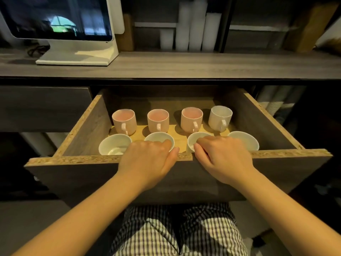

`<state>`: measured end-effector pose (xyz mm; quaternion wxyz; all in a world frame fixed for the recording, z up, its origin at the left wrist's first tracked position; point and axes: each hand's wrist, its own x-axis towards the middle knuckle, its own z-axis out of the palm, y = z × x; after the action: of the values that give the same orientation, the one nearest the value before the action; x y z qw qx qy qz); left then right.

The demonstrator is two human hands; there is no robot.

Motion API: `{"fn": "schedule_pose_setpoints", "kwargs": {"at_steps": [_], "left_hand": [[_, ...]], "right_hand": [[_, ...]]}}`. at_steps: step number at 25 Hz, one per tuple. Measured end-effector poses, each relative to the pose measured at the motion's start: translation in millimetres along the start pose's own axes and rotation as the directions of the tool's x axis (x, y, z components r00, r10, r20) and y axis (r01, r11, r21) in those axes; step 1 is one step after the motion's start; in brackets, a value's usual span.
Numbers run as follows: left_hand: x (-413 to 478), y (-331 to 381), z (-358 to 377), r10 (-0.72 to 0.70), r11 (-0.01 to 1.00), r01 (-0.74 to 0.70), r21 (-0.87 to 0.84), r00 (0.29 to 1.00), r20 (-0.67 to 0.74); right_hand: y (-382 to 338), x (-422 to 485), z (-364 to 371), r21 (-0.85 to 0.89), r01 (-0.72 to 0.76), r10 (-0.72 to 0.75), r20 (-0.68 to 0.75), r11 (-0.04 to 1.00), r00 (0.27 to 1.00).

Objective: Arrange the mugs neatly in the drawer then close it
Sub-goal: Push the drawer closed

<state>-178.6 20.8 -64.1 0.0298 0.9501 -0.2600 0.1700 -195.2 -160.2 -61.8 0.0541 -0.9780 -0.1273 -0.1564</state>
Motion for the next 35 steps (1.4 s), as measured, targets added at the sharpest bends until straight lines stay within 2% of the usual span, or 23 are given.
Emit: {"fn": "schedule_pose_setpoints", "kwargs": {"at_steps": [3, 6, 11, 14, 20, 35], "left_hand": [[6.8, -5.0, 3.8, 0.061, 0.998, -0.058, 0.03, 0.995, -0.085], [21.9, -17.3, 13.5, 0.121, 0.991, -0.111, 0.069, 0.978, -0.169], [62.3, -42.7, 30.8, 0.153, 0.988, -0.151, 0.027, 0.972, -0.179], [97.0, -61.6, 41.8, 0.182, 0.977, -0.161, 0.139, 0.971, -0.152], [154.8, -85.5, 61.5, 0.101, 0.964, -0.086, 0.253, 0.994, -0.047], [193.2, -101.0, 78.0, 0.095, 0.95, -0.053, 0.307, 0.988, -0.122]], "right_hand": [[6.3, 6.6, 8.7, -0.019, 0.041, -0.043, -0.123, 0.999, 0.991], [12.2, 21.4, 16.1, -0.044, 0.062, -0.069, -0.172, 0.997, 0.983], [31.9, 69.6, 30.3, -0.064, 0.066, -0.079, -0.234, 0.996, 0.969], [45.7, 105.0, 42.6, -0.084, 0.068, -0.089, -0.277, 0.994, 0.957], [69.5, 162.6, 59.9, -0.174, 0.025, -0.068, -0.248, 0.984, 0.966], [87.9, 203.4, 70.5, -0.289, 0.027, -0.094, -0.22, 0.957, 0.971]]}}
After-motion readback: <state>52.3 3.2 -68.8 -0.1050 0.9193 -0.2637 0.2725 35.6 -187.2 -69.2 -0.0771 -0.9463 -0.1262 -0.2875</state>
